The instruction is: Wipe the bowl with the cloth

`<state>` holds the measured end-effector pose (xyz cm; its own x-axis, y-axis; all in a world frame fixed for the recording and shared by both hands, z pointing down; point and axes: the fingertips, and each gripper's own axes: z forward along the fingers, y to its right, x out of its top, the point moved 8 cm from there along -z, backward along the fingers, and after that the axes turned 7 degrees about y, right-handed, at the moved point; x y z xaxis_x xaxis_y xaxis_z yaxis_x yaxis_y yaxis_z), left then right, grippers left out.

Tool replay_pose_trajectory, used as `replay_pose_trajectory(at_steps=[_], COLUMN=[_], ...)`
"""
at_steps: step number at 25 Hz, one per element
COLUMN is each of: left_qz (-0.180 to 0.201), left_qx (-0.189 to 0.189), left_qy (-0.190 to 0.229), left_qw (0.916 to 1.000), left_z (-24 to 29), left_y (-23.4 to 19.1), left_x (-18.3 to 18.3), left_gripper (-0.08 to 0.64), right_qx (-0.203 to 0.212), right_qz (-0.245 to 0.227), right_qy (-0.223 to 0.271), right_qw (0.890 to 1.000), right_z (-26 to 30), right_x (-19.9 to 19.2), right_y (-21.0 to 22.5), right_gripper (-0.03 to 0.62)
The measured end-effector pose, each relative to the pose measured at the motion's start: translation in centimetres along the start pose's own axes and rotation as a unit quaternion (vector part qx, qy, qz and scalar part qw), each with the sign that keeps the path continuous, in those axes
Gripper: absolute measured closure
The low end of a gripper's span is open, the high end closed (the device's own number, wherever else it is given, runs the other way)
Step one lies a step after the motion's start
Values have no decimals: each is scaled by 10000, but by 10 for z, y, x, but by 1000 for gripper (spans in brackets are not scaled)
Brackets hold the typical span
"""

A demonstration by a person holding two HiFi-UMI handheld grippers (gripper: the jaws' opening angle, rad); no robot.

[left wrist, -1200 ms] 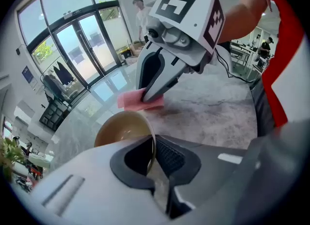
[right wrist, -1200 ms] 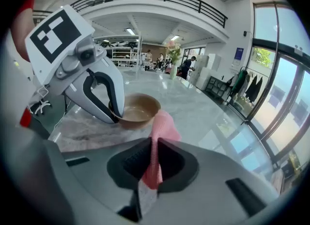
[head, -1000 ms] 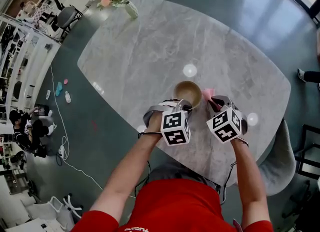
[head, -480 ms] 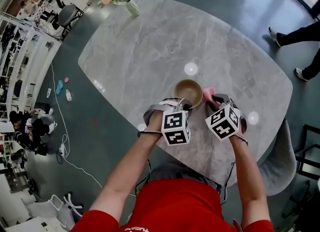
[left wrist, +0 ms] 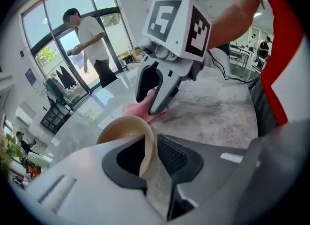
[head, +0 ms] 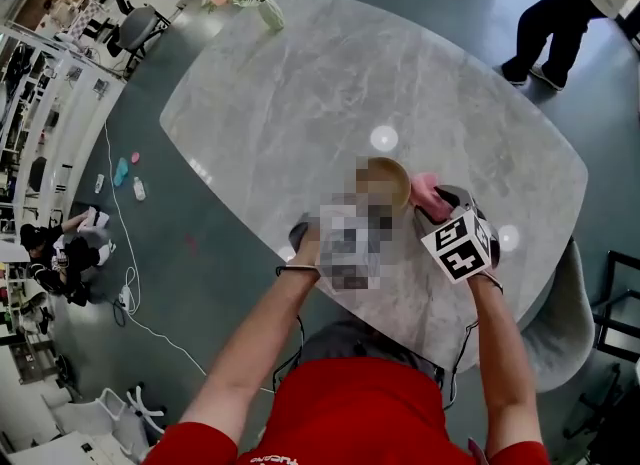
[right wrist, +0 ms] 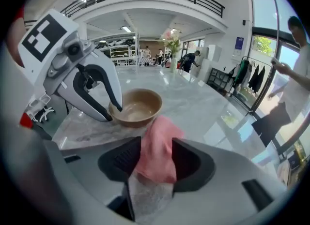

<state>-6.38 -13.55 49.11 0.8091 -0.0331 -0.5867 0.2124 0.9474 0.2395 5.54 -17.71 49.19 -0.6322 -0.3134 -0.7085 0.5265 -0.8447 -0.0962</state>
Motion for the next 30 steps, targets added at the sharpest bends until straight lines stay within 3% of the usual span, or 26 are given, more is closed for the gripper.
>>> replay_pose_trajectory(at_steps=[6, 9, 11, 15, 20, 23, 26, 30], left_qz=[-318, -582, -797, -1280, -1659, -1907, -2405, -2568], left_qx=[65, 357, 696, 1353, 1581, 1621, 1711, 1838], left_qy=[458, 843, 1218, 2145, 3242, 3659, 3964, 4233], left_qw=[9984, 9941, 9869, 9588, 9178, 8964, 8693, 8491], left_z=[-9, -21, -34, -69, -113, -134, -153, -174], left_y=[4, 2, -1, -5, -4, 1, 8, 17], left_x=[-2, -1, 2, 19, 42, 49, 53, 54], left_gripper=[440, 431, 431, 433, 434, 437, 470, 537], right_qx=[-76, -297, -449, -537, -531, -464, -452, -549], right_qz=[474, 690, 858, 1304, 1798, 1931, 1858, 1631], right_qy=[451, 823, 1199, 2010, 2799, 3200, 3529, 3973], right_qw=[9978, 9938, 9881, 9694, 9415, 9264, 9159, 9014], right_z=[-20, -40, -57, -93, -129, -149, -167, -188], right_x=[3, 7, 13, 25, 39, 50, 61, 72], right_y=[0, 2, 3, -3, -15, -27, -44, -67], right_gripper=[414, 414, 414, 414, 414, 414, 414, 457])
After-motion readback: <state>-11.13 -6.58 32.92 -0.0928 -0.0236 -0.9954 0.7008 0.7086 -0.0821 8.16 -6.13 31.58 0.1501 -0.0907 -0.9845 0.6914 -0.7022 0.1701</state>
